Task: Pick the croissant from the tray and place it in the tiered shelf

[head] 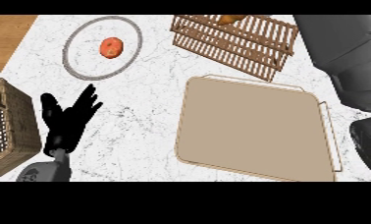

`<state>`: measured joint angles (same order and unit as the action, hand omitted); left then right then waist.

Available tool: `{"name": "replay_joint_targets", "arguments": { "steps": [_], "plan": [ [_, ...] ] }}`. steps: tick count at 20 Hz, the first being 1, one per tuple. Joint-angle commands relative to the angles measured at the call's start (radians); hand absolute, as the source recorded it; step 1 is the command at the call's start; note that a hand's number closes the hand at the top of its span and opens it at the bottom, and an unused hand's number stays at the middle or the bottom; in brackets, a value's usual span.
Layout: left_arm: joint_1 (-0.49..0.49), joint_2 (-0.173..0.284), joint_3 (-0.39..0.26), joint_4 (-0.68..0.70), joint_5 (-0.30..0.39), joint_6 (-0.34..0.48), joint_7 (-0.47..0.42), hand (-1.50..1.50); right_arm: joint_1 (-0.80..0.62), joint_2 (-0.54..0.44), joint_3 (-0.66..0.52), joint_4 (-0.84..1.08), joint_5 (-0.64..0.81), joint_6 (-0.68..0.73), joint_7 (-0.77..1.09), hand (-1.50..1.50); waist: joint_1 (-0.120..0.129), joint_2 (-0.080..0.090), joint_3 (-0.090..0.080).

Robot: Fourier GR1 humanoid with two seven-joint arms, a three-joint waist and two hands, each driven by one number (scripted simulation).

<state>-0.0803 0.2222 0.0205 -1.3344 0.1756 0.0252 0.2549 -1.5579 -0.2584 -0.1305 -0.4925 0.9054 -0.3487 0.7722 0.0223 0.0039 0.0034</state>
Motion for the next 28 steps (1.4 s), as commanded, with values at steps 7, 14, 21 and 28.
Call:
{"name": "replay_joint_targets", "arguments": {
  "steps": [7, 14, 21, 28],
  "plan": [
    [0.022, 0.001, 0.011, 0.021, -0.002, -0.012, -0.006, 0.00, 0.022, 0.008, -0.145, -0.087, -0.130, -0.226, -0.069, -1.50, -0.002, 0.002, -0.004],
    [0.043, -0.027, -0.007, -0.020, -0.017, 0.015, 0.017, 0.00, 0.026, -0.021, -0.185, -0.136, -0.134, -0.393, -0.070, -1.50, -0.004, 0.000, -0.004],
    [0.077, 0.004, 0.022, -0.069, 0.011, -0.006, 0.057, 0.00, 0.105, -0.135, -0.169, -0.245, -0.018, -0.421, 0.095, -1.50, -0.033, -0.015, -0.003],
    [0.027, 0.015, 0.066, 0.034, 0.015, -0.011, 0.024, 0.00, 0.275, -0.201, -0.221, -0.571, -0.089, -0.293, 0.167, -1.50, -0.064, -0.017, -0.003]
  ]
}}
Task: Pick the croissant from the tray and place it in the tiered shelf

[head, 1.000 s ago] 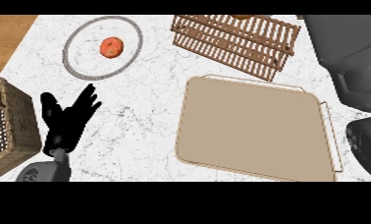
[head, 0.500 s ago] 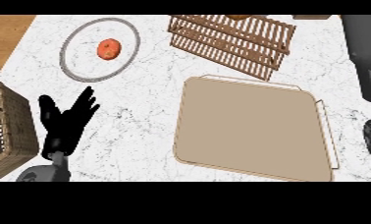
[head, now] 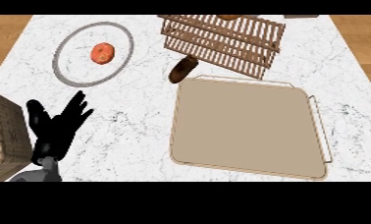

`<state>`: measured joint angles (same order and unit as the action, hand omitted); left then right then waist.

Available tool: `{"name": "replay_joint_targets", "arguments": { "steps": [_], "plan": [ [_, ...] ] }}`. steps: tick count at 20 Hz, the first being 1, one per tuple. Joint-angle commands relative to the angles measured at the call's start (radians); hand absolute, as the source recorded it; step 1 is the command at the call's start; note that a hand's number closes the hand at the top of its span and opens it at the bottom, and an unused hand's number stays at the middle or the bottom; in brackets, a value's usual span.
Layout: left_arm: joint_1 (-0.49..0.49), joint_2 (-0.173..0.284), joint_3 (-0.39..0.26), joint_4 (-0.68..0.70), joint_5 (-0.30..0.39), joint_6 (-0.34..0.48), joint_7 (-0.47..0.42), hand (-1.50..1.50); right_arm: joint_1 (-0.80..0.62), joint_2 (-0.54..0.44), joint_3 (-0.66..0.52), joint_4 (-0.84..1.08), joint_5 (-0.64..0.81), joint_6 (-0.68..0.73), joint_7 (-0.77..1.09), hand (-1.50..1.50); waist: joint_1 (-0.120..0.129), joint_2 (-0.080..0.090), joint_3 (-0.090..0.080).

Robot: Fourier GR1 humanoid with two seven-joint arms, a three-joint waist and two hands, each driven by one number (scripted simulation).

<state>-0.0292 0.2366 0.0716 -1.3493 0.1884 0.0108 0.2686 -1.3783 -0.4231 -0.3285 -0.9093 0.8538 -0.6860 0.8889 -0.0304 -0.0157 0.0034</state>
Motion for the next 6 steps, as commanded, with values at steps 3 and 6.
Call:
{"name": "replay_joint_targets", "arguments": {
  "steps": [3, 6],
  "plan": [
    [0.046, -0.039, -0.021, -0.017, -0.026, 0.040, 0.001, 0.00, 0.138, -0.090, -0.038, -0.319, -0.103, 0.202, 0.119, -1.50, -0.019, -0.007, -0.002],
    [0.032, -0.019, -0.002, -0.004, -0.021, 0.031, 0.013, 0.00, 0.277, -0.095, -0.037, -0.521, -0.140, 0.260, 0.153, -1.50, -0.021, -0.004, -0.002]
  ]
}}
